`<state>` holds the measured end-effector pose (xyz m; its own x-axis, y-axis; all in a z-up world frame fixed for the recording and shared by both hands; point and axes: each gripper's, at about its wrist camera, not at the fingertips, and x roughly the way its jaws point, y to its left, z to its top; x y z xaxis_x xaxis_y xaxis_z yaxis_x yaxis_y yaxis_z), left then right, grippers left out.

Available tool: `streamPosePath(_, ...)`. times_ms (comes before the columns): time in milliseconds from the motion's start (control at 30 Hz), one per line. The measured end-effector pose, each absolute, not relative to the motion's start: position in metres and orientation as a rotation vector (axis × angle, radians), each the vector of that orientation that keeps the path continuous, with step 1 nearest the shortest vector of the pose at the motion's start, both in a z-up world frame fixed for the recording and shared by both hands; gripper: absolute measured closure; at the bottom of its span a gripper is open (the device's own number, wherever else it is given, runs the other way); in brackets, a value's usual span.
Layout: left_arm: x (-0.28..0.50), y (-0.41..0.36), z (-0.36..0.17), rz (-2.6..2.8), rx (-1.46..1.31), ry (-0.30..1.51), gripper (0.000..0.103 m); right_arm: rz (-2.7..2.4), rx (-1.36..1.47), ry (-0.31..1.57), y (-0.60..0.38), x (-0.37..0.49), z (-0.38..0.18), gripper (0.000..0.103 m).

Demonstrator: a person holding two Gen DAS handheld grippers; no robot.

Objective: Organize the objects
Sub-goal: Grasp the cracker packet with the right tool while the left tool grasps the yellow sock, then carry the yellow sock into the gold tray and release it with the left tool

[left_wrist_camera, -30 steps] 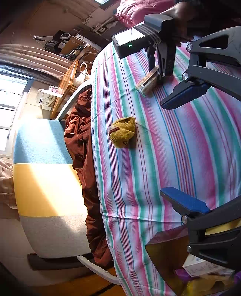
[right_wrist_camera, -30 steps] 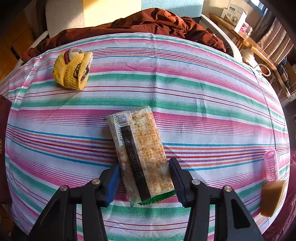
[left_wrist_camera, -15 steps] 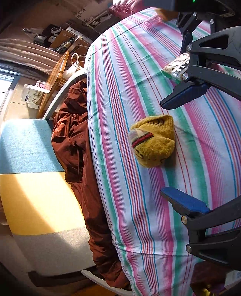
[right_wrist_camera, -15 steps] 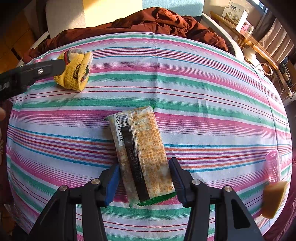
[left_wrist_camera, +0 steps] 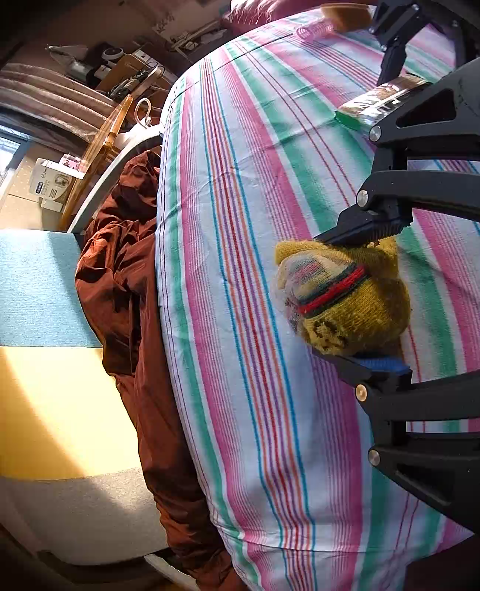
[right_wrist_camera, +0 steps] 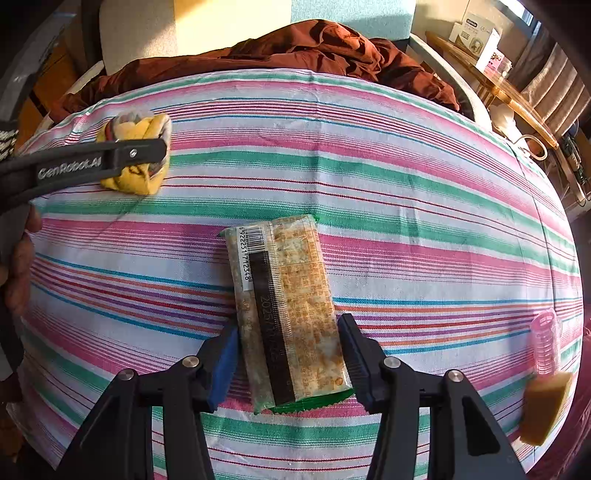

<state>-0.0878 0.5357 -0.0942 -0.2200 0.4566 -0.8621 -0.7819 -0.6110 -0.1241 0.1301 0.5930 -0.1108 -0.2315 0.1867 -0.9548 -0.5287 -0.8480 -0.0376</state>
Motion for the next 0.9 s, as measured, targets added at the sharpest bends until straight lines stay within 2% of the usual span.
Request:
streamPosePath(300, -0.033, 0.462, -0.092, 1.938, -1.223, 0.436, 0.055, 2.149, -1.564, 0.359, 0.59, 0.132, -0.112, 0.052)
streamPosePath(467, 0.011, 0.425, -0.091, 1.949, -1.173, 0.473, 0.055, 2.172, -1.551, 0.335, 0.587, 0.133, -0.113, 0.054)
streamPosePath(667, 0.049, 0.378, -0.094, 1.994, -1.1, 0.431, 0.055, 2.179, -1.538, 0.329, 0.586, 0.138, -0.115, 0.054)
streamPosePath(900, 0.064, 0.366, -0.099, 2.012, -1.029, 0.452, 0.055, 2.173, -1.531, 0.318, 0.587, 0.14, -0.123, 0.054)
